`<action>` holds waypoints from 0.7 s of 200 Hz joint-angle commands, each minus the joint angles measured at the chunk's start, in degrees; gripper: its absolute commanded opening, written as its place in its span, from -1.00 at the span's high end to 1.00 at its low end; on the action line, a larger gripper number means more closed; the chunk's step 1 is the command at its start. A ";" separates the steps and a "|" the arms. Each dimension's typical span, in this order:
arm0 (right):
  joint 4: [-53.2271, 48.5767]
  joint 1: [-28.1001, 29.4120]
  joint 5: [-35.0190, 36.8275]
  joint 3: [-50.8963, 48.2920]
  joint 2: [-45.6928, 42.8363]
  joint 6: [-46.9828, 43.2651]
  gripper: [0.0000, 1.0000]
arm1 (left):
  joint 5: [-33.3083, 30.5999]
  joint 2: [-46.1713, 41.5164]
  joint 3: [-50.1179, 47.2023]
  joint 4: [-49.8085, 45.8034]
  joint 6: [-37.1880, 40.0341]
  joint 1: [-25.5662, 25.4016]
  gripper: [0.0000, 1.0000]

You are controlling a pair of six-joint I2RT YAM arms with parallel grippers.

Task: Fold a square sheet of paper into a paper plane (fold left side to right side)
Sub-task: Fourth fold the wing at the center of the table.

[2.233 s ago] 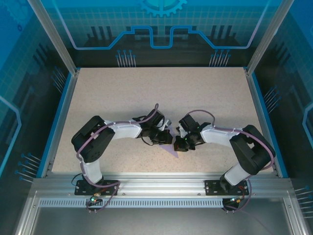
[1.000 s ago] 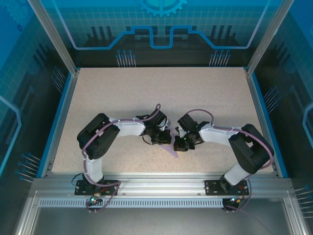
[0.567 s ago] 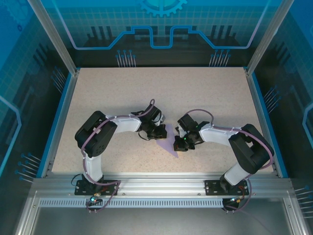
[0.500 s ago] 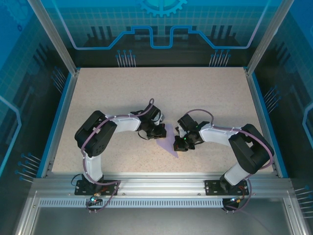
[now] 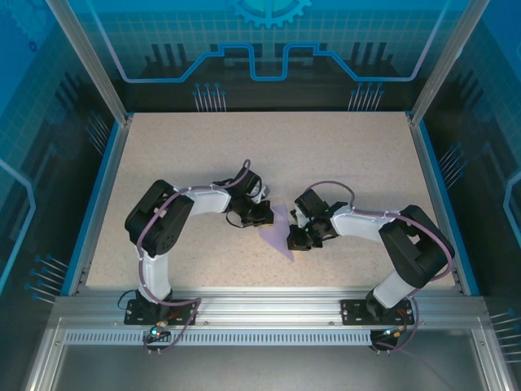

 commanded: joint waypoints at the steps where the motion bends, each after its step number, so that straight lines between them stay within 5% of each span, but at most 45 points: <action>1: -9.03 1.23 5.92 -3.54 4.36 -0.73 1.00 | -8.83 2.52 1.57 -0.59 1.59 4.38 0.86; 140: -8.95 1.58 5.24 -3.56 6.25 -1.08 1.00 | -8.38 6.83 8.46 -1.81 1.07 8.30 0.81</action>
